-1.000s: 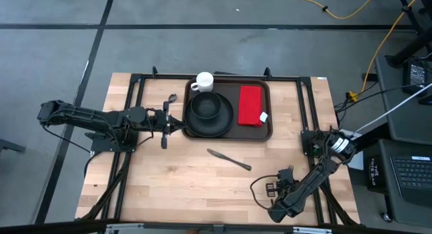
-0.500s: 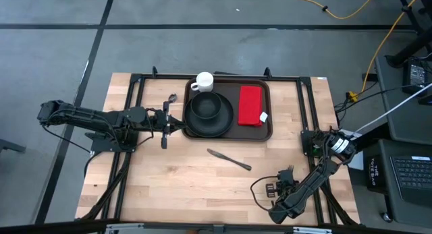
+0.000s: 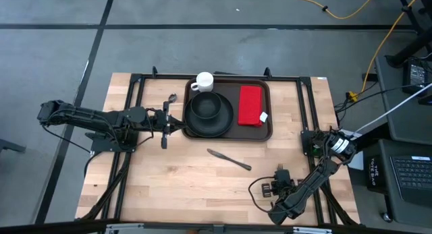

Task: Set up tray
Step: Put the black fork on top of the red napkin

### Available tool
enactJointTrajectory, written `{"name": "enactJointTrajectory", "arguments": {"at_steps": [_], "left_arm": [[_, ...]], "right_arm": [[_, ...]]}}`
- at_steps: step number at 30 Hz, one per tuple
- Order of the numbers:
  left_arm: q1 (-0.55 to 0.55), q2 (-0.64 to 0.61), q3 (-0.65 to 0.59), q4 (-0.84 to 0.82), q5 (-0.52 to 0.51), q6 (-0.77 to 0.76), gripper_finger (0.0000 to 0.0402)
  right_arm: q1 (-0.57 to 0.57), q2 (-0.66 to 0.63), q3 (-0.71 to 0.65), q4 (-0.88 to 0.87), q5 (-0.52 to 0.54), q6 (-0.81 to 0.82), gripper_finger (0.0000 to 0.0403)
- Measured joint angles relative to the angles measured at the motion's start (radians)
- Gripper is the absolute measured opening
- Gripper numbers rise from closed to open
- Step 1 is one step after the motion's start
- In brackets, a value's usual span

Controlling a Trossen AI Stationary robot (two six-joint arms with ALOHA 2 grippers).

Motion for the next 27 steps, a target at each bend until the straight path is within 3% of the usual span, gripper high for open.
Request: {"name": "enactJointTrajectory", "arguments": {"at_steps": [6,17,27], "left_arm": [[0.0,0.0,0.0,0.0,0.0,0.0,0.0006],[0.0,0.0,0.0,0.004,0.0,-0.014,0.0006],[0.0,0.0,0.0,0.004,0.0,-0.026,0.0006]], "right_arm": [[-0.001,0.001,0.0,0.012,0.045,-0.025,0.0131],[-0.002,0.001,0.0,0.02,0.024,-0.055,0.0099],[0.002,0.0,-0.001,0.031,0.013,-0.055,0.0097]]}}
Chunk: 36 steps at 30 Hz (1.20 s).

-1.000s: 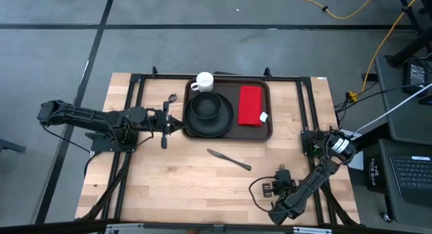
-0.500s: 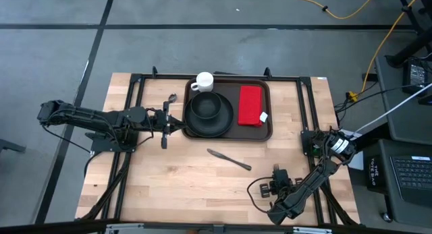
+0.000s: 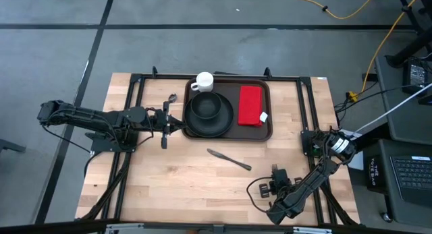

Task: Set up tray
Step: Put the black fork on top of the red napkin

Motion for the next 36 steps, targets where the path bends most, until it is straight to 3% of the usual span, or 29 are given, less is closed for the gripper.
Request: {"name": "enactJointTrajectory", "arguments": {"at_steps": [18,26,36], "left_arm": [[0.0,0.0,0.0,0.0,0.0,0.003,0.0006],[0.0,0.0,0.0,0.0,0.0,0.003,0.0002],[0.001,0.0,0.0,0.0,-0.014,0.021,0.0001]], "right_arm": [[0.001,0.0,0.001,0.008,0.017,-0.005,0.0018],[0.001,0.005,0.022,-0.024,0.013,-0.004,0.0017],[0.001,0.007,0.17,-0.205,0.006,-0.026,0.0017]]}}
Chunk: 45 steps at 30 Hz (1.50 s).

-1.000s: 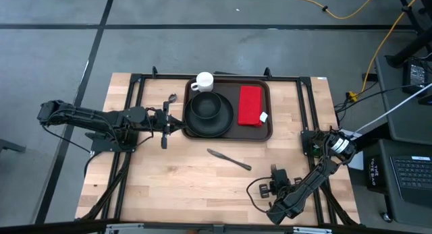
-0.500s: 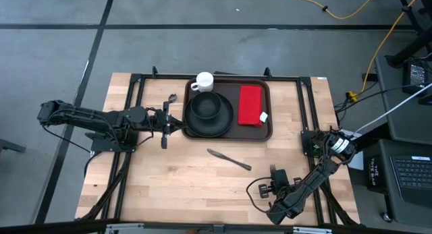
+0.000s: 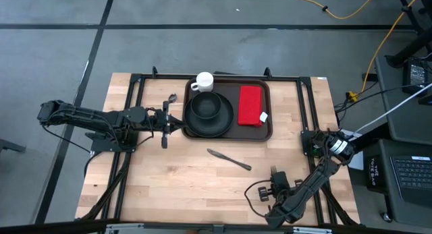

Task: Set up tray
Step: Put the black fork on top of the red napkin

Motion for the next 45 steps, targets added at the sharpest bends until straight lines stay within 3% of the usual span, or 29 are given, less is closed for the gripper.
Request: {"name": "enactJointTrajectory", "arguments": {"at_steps": [11,25,35,45], "left_arm": [[0.0,0.0,0.0,0.0,0.001,0.0,0.0004],[0.0,0.0,0.0,-0.013,0.003,-0.001,0.0001],[0.0,0.005,0.0,-0.064,0.003,0.008,0.0002],[0.0,0.02,0.0,-0.082,0.003,0.008,0.0005]], "right_arm": [[-0.013,-0.003,0.188,-0.274,0.088,-0.055,0.0017],[-0.17,-0.164,0.207,-0.268,0.328,-0.424,0.0018],[-0.33,-0.216,0.207,-0.25,0.334,-0.67,0.0018],[-0.523,-0.216,0.191,-0.076,0.316,-1.073,0.0018]]}}
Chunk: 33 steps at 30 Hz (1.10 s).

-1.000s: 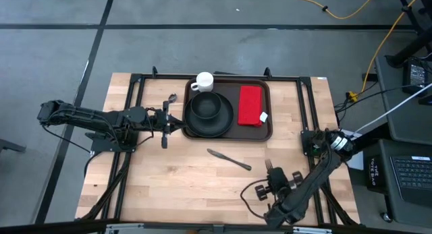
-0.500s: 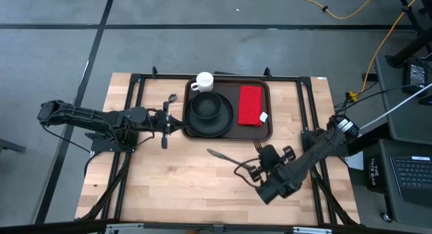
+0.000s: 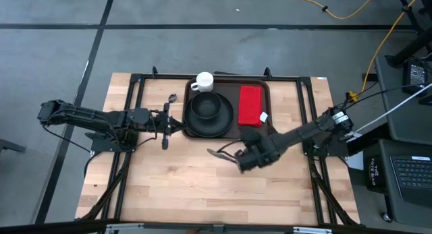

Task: Set up tray
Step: Put the black fork on top of the red napkin

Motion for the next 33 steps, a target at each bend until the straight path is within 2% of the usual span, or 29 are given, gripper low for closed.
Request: {"name": "enactJointTrajectory", "arguments": {"at_steps": [5,12,17,21,29,33], "left_arm": [[0.0,0.009,0.001,-0.001,0.0,0.0,0.0006],[0.0,0.011,0.001,-0.006,0.0,0.0,0.0002],[0.0,0.011,0.001,-0.007,0.0,0.0,0.0004],[0.0,0.011,0.001,0.001,-0.002,0.002,0.0003],[0.001,0.011,0.001,0.0,-0.004,0.047,0.0005],[0.014,0.011,0.001,-0.001,-0.067,0.06,0.0005]], "right_arm": [[-0.088,-0.011,-0.092,0.139,-0.072,-0.209,0.0018],[-0.203,-0.123,-0.25,0.217,-0.053,-0.258,0.0018],[-0.285,-0.265,-0.414,0.44,-0.072,-0.372,0.0019],[-0.36,-0.355,-0.518,0.537,-0.072,-0.366,0.0019],[-0.477,-0.382,-0.545,0.612,-0.072,-0.356,0.0018],[-0.523,-0.382,-0.545,0.678,-0.072,-0.4,0.0018]]}}
